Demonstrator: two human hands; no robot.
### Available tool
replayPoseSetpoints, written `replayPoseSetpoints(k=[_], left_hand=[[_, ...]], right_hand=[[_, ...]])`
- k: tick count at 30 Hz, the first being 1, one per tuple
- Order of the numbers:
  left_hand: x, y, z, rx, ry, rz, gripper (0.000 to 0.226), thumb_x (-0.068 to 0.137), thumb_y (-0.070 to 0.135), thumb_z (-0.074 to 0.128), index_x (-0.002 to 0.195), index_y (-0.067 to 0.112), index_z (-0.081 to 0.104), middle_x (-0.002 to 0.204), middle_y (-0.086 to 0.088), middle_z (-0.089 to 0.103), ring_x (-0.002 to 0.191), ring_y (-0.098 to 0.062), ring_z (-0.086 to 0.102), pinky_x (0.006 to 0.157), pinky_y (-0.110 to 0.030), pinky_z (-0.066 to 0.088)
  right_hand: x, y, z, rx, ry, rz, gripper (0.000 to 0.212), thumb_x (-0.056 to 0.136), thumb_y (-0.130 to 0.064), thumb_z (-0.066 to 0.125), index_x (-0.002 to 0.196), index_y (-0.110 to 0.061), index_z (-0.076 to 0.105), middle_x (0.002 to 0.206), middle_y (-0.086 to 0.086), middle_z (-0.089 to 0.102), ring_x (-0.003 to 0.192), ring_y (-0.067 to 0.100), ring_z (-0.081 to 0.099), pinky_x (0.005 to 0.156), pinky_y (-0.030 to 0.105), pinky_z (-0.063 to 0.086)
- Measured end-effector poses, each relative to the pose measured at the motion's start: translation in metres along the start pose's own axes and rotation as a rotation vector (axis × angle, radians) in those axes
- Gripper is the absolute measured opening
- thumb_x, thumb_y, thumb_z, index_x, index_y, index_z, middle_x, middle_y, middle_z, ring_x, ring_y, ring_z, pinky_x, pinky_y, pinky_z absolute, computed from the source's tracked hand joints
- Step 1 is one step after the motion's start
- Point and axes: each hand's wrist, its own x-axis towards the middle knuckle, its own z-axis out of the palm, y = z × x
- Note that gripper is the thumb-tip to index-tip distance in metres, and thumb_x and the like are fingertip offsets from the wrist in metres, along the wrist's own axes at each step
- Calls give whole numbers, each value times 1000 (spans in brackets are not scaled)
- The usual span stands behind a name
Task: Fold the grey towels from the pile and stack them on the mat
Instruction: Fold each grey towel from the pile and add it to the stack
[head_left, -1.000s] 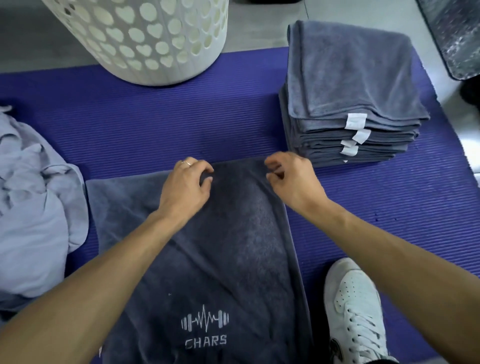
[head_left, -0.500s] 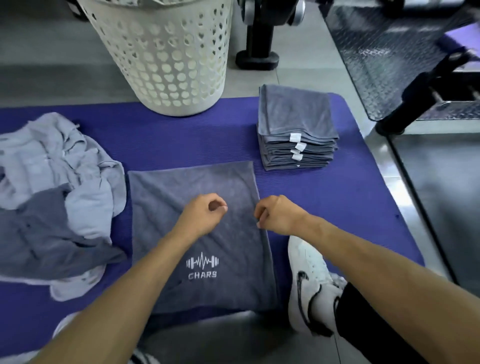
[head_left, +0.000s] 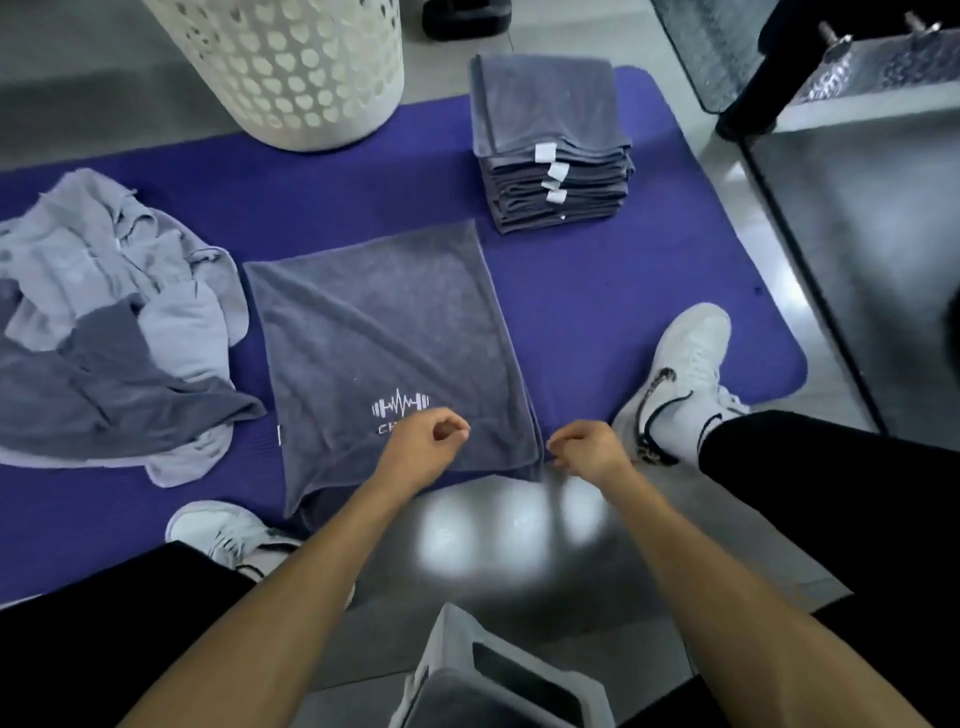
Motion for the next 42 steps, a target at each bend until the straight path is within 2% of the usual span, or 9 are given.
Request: replayPoseSetpoints(k=[4, 10, 16, 22, 24, 27, 32, 37, 42], left_hand=[[-2, -7, 20, 48, -59, -10, 14, 90, 15, 67, 85, 27, 72, 82, 18, 69, 77, 8, 62, 71, -8, 44], [-4, -8, 36, 34, -50, -59, 8, 89, 15, 69, 89, 21, 74, 85, 15, 72, 80, 6, 64, 74, -6, 46], [-2, -8, 42, 58, -42, -75, 14, 88, 13, 70, 85, 26, 72, 82, 13, 71, 76, 6, 63, 75, -8, 45], [9, 13, 63, 180, -49, 228, 24, 84, 16, 75, 108, 14, 73, 102, 6, 65, 96, -6, 57, 87, -5, 36], [8, 19, 71, 166, -33, 249, 26, 83, 15, 75, 110, 14, 72, 102, 4, 67, 95, -8, 59, 87, -11, 42], [6, 22, 76, 114, 57, 220, 23, 84, 9, 73, 107, 12, 74, 97, -1, 71, 89, -11, 65, 85, -24, 53], [7, 23, 64, 16, 131, 181, 18, 85, 4, 71, 101, 9, 77, 89, -1, 71, 78, -2, 60, 77, -7, 47], [6, 25, 60, -2, 50, 223, 17, 86, 5, 68, 98, 13, 78, 90, 1, 70, 85, -10, 65, 82, -18, 50], [2, 26, 62, 16, -18, 288, 18, 86, 5, 67, 98, 14, 78, 92, 3, 69, 89, -8, 63, 85, -15, 46]], right_hand=[[18, 27, 19, 63, 19, 73, 16, 82, -14, 71, 67, -13, 67, 68, 7, 64, 67, 21, 57, 75, 43, 55], [40, 43, 32, 141, -24, 107, 24, 81, -29, 80, 80, -9, 66, 75, 7, 69, 67, 19, 62, 73, 36, 55], [42, 47, 25, 318, -204, 75, 17, 82, -17, 79, 73, -10, 66, 59, 0, 58, 58, 11, 54, 65, 25, 48], [28, 32, 2, 421, -374, 29, 16, 81, -20, 80, 91, -10, 72, 71, -1, 63, 68, 10, 60, 75, 27, 53], [24, 25, -5, 425, -409, -3, 10, 83, -18, 78, 88, -12, 71, 71, -1, 61, 68, 10, 59, 75, 27, 53], [18, 16, -8, 444, -434, -32, 7, 86, -12, 74, 86, -13, 67, 70, -2, 59, 67, 9, 59, 74, 27, 53], [15, 11, -8, 551, -463, 16, 17, 88, 5, 65, 103, -3, 64, 75, 1, 67, 72, 13, 67, 81, 33, 58], [11, 7, -14, 632, -422, 61, 15, 87, 10, 64, 97, 0, 66, 80, 9, 74, 80, 25, 73, 80, 34, 61], [9, 3, -21, 635, -444, 58, 14, 87, 8, 65, 99, 2, 68, 88, 16, 75, 82, 26, 74, 77, 32, 61]])
